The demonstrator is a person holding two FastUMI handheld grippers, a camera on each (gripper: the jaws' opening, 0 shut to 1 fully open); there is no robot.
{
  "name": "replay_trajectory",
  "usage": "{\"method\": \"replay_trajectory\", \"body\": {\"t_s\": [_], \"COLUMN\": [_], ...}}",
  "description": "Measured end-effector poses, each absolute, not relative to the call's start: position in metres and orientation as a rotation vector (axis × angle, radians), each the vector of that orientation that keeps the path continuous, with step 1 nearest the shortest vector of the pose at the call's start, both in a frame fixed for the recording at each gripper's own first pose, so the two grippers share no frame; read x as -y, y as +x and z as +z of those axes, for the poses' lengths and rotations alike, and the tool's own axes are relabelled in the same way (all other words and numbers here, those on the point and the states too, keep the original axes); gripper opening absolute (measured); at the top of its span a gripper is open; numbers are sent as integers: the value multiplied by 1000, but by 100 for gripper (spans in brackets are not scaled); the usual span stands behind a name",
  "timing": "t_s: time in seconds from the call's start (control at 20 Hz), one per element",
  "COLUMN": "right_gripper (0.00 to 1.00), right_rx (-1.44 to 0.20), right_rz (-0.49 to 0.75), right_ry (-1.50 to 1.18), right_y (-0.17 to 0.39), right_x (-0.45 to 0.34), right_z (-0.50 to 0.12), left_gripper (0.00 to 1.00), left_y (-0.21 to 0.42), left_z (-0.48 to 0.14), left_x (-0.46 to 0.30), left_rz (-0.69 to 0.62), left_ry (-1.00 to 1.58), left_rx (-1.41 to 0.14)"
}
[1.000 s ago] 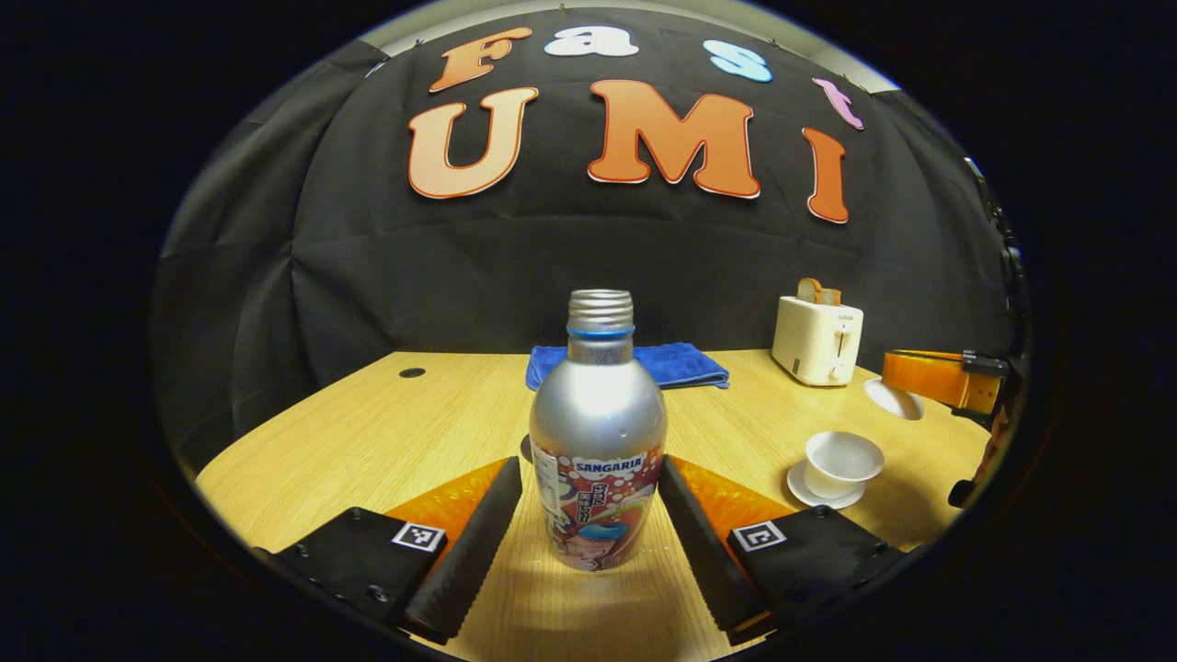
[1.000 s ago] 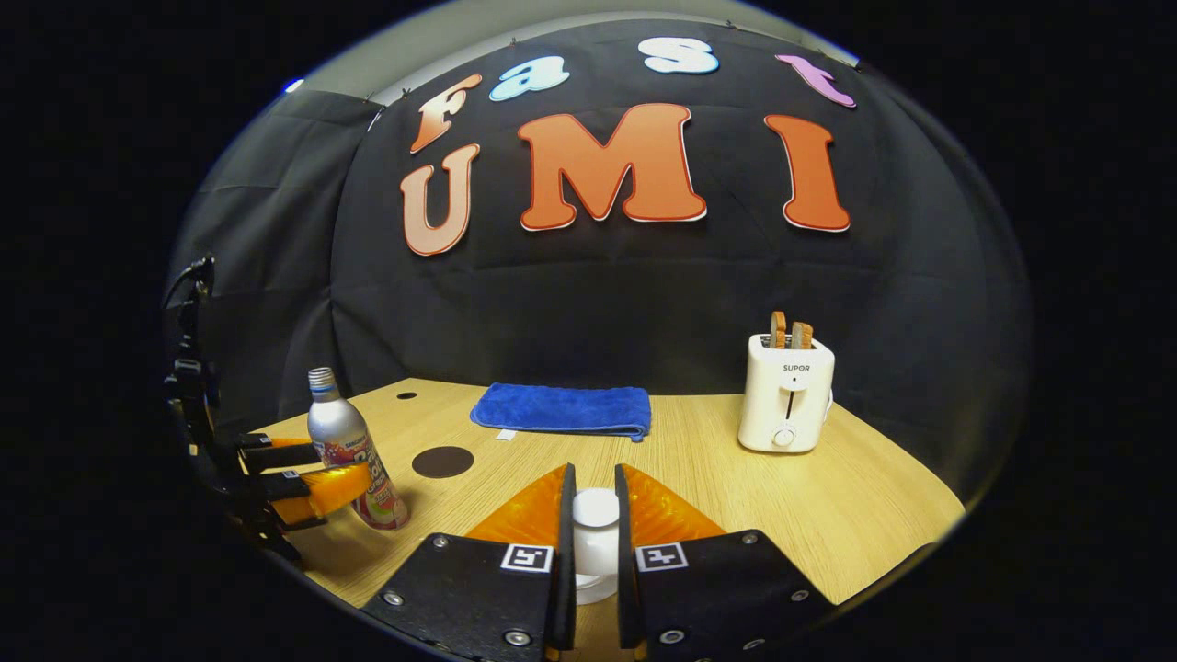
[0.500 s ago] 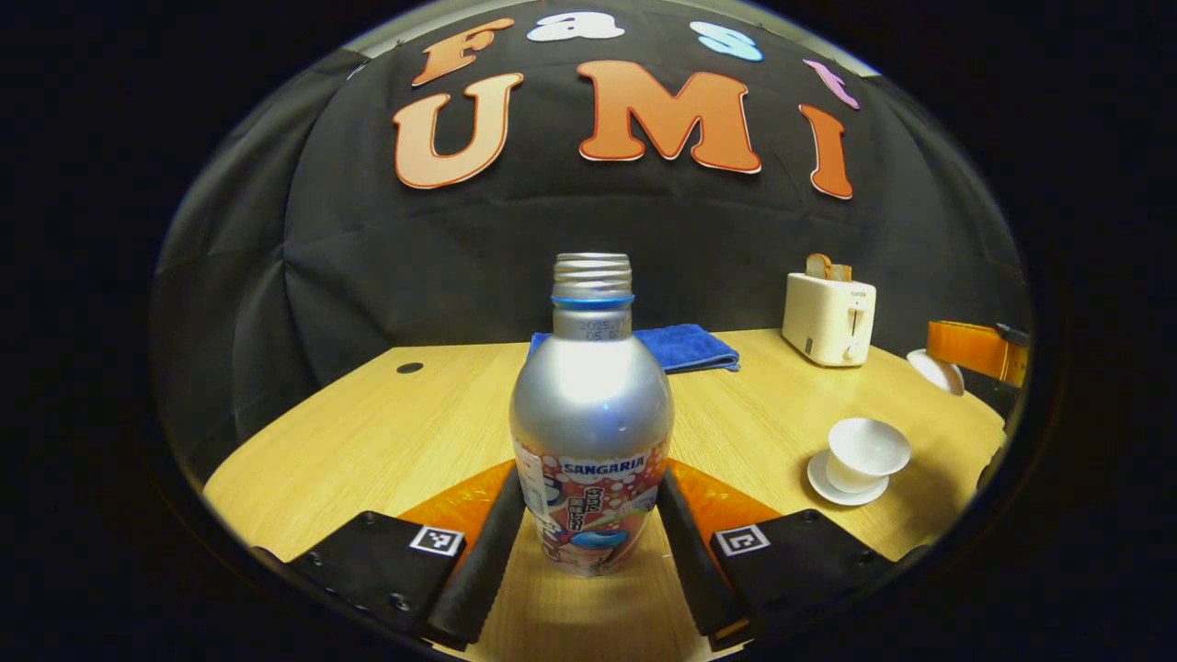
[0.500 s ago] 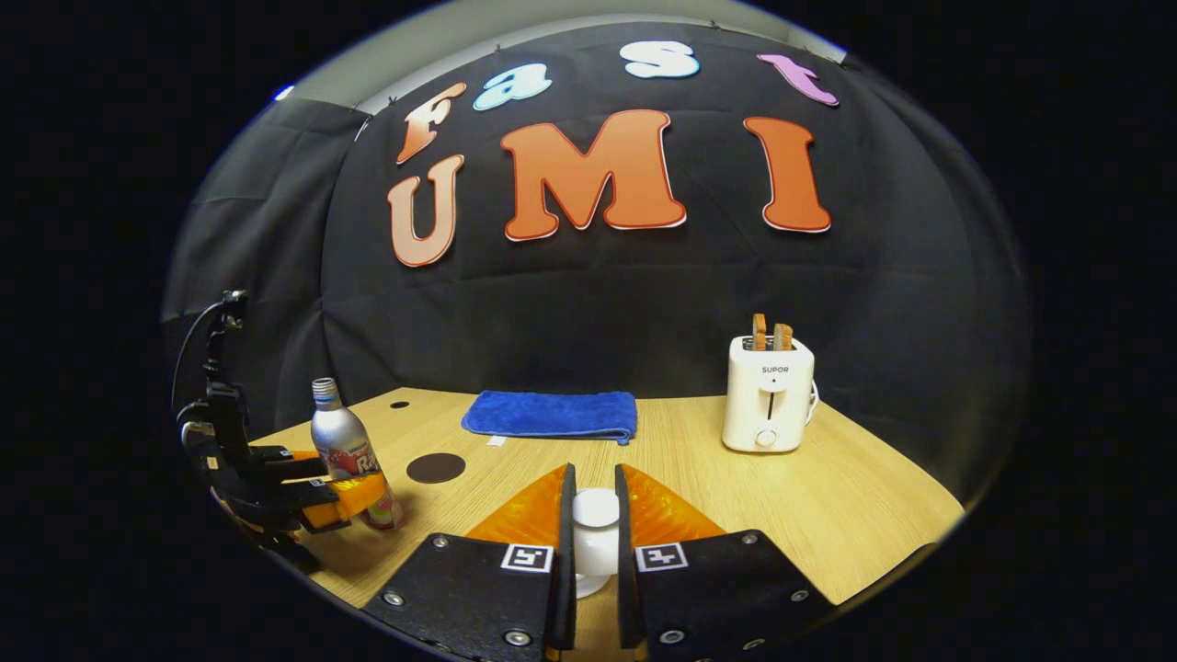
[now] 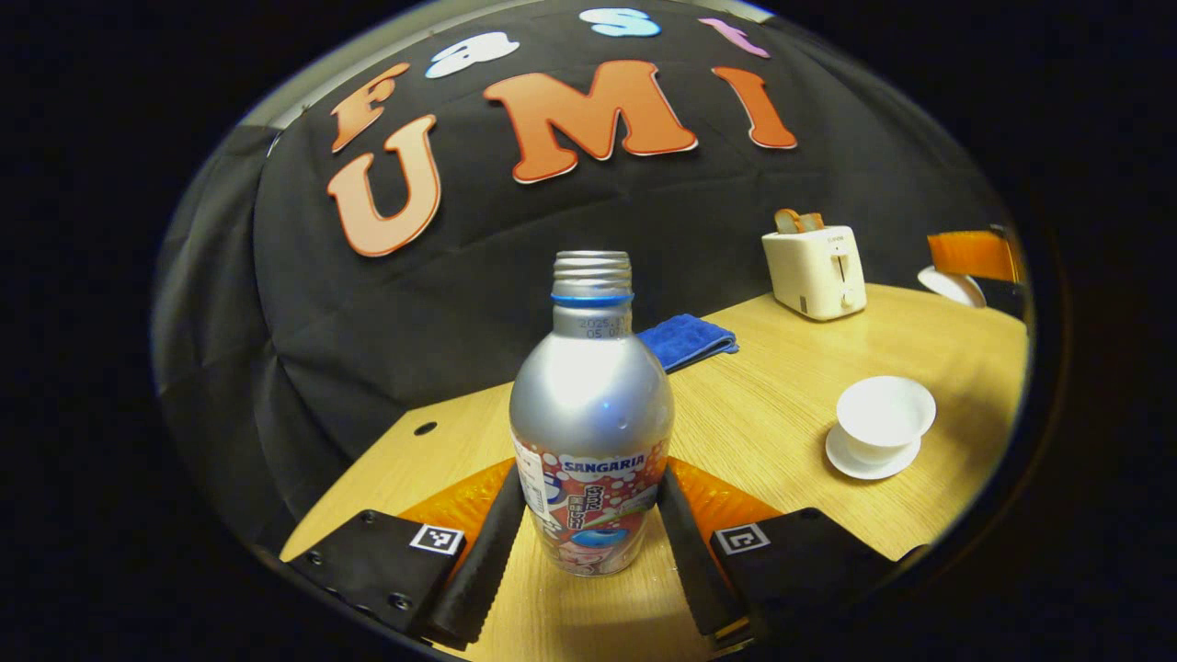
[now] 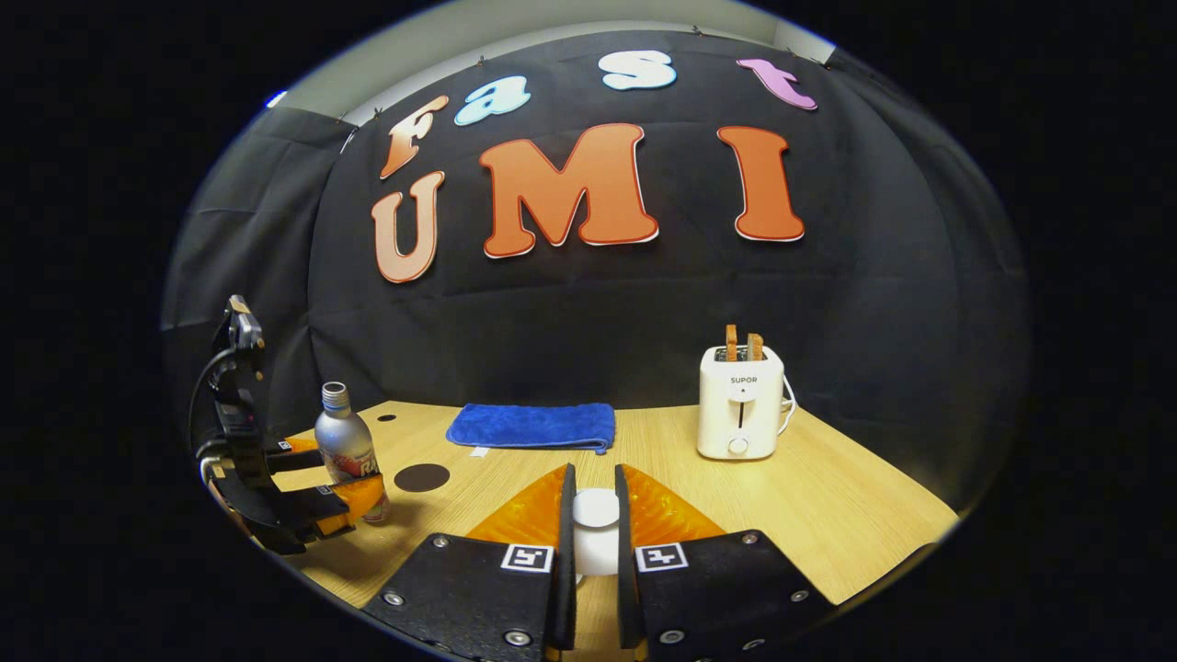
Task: Open the teacup lid with one hand, grasp the water bottle and pour water into the teacup with the other hand; after pouring, place the water bottle on the coaster and then close the teacup lid.
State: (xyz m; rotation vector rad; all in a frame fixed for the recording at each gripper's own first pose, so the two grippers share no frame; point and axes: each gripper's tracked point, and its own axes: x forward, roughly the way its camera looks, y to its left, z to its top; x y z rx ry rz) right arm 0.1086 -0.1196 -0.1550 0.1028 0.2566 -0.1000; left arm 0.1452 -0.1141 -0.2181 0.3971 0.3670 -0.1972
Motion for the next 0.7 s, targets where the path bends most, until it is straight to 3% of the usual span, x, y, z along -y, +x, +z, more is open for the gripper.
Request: {"method": "replay_trajectory", "body": {"t_s": [0.7], "right_gripper": [18], "right_rx": [-250], "right_rz": [-147], "right_ry": [118], "right_y": [97], "right_x": [156], "right_z": [-149], "left_gripper": [82], "left_y": [136], "left_z": [-230], "left_x": [161], "left_rz": [-338], "left_ry": [832], "left_rx": [-323]}}
